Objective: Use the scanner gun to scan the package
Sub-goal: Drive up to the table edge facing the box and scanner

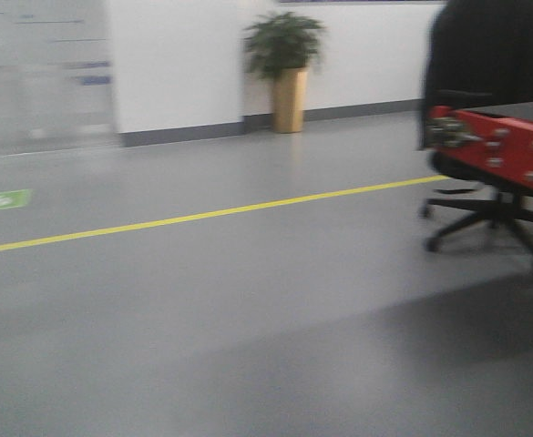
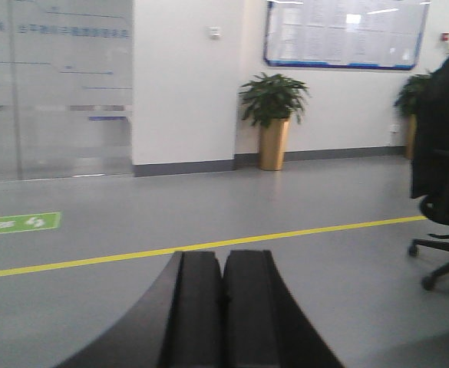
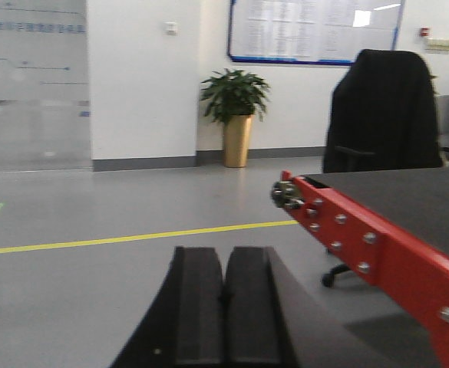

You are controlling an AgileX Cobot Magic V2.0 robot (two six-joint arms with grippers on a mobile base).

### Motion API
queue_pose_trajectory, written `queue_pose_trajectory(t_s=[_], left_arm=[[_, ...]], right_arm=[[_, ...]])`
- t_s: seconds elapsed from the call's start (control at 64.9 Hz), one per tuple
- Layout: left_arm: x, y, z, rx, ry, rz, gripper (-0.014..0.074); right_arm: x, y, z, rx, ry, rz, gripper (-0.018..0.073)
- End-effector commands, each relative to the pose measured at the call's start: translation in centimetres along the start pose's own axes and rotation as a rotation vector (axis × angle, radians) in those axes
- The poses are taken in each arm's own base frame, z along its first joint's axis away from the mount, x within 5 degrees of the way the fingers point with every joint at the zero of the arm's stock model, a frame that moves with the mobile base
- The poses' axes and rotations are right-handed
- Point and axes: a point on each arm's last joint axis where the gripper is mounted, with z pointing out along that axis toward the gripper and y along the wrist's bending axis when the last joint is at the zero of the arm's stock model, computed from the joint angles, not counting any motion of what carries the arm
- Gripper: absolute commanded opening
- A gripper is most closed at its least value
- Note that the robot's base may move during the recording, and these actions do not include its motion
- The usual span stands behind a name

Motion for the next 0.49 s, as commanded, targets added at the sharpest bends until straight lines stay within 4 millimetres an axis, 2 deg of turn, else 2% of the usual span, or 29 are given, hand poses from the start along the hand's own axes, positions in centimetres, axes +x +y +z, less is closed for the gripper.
queue_pose_trajectory(t_s=[0.0,0.478], left_arm=[[-0.20,-0.04,-0.04,0.007,-0.020,-0.001,-0.0111],[-0.20,-0.04,-0.04,0.007,-0.020,-0.001,-0.0111]], right_arm=[[-0.16,-0.02,-0.02,0.003,-0.017,-0.003,-0.0162],[-0.16,-0.02,-0.02,0.003,-0.017,-0.003,-0.0162]])
